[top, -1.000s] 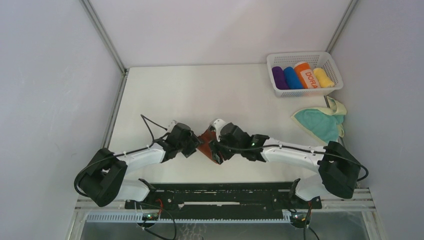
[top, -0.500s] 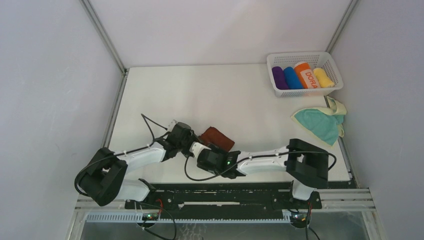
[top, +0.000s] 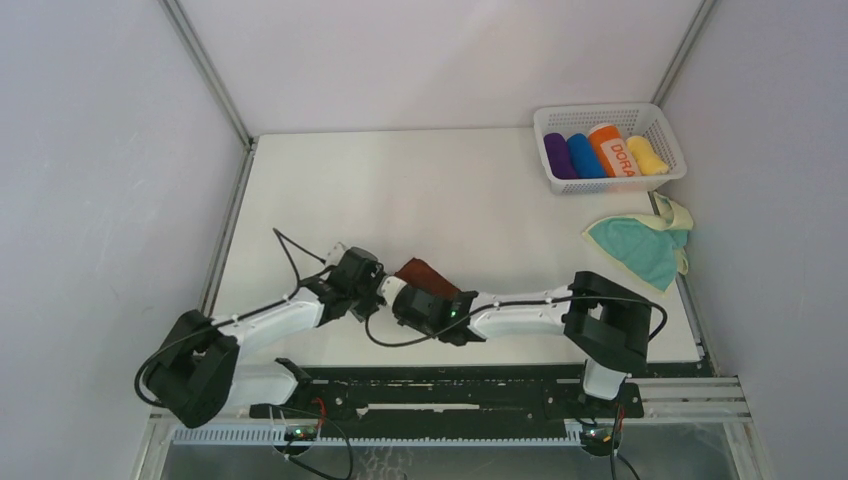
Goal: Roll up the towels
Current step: Roll the towel at the center of the board.
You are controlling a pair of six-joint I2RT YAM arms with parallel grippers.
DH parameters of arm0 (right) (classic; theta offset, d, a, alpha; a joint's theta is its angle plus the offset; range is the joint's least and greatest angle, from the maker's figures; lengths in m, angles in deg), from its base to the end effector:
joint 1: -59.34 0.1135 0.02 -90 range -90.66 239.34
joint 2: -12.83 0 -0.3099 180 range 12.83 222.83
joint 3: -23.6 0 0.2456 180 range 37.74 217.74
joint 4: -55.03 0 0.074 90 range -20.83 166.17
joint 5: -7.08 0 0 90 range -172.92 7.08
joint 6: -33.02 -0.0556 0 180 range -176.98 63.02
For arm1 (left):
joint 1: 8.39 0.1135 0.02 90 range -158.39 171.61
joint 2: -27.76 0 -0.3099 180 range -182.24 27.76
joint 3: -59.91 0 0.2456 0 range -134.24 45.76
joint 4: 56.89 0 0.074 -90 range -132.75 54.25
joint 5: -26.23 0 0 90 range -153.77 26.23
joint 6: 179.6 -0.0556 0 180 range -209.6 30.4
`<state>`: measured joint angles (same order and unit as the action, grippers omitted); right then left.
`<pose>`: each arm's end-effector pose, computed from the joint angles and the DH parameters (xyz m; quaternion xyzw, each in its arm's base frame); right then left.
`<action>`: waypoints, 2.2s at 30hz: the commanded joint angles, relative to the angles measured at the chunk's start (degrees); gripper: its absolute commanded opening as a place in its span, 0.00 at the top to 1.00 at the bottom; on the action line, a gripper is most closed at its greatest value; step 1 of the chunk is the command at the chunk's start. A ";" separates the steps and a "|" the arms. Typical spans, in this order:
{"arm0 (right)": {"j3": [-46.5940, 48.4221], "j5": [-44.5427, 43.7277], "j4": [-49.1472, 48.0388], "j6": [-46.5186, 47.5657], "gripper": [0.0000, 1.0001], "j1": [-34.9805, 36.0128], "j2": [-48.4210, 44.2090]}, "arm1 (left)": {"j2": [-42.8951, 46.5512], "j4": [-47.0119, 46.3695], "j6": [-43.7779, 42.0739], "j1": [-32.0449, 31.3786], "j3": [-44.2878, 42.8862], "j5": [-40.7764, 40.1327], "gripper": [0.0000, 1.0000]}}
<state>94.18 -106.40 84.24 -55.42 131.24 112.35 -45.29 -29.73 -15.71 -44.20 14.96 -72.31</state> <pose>0.1305 0.3278 0.1941 -0.5183 0.7880 -0.0052 0.3323 0.1831 -0.1219 0.1883 -0.3315 0.8924 -0.2025 0.2295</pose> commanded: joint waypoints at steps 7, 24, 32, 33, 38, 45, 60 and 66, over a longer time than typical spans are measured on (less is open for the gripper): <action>0.35 46.02 -5.40 -15.23 0.78 -11.54 -0.52 | 27.92 9.46 0.58 0.74 8.53 -9.84 0.05; -7.27 74.89 -29.53 -39.17 0.76 -25.87 12.19 | 27.74 2.73 2.14 0.74 13.04 -2.38 0.11; -5.88 71.18 -24.41 -36.11 0.72 -26.02 11.58 | 16.57 2.25 1.55 0.74 9.72 -3.99 0.17; -5.75 70.10 -23.09 -34.95 0.72 -26.02 10.54 | 15.40 2.57 1.83 0.74 9.68 -3.84 0.19; -4.45 57.87 -14.22 -27.07 0.59 -24.09 1.62 | 12.33 4.60 2.40 0.72 9.97 -4.00 0.28; 0.42 27.32 -0.62 -13.89 0.42 -13.61 -10.56 | 9.29 6.69 0.83 0.74 7.95 -3.86 0.31; 1.90 -3.96 -6.56 1.93 0.31 5.62 -4.36 | 4.00 7.11 -1.44 0.73 4.71 -1.49 0.29; 3.63 -3.25 -4.61 1.55 0.33 5.77 1.46 | 4.42 7.39 -1.60 0.81 4.40 -1.57 0.26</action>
<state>94.95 -108.04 79.43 -54.74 136.83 112.27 -39.72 -28.68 -14.73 -43.67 19.09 -73.90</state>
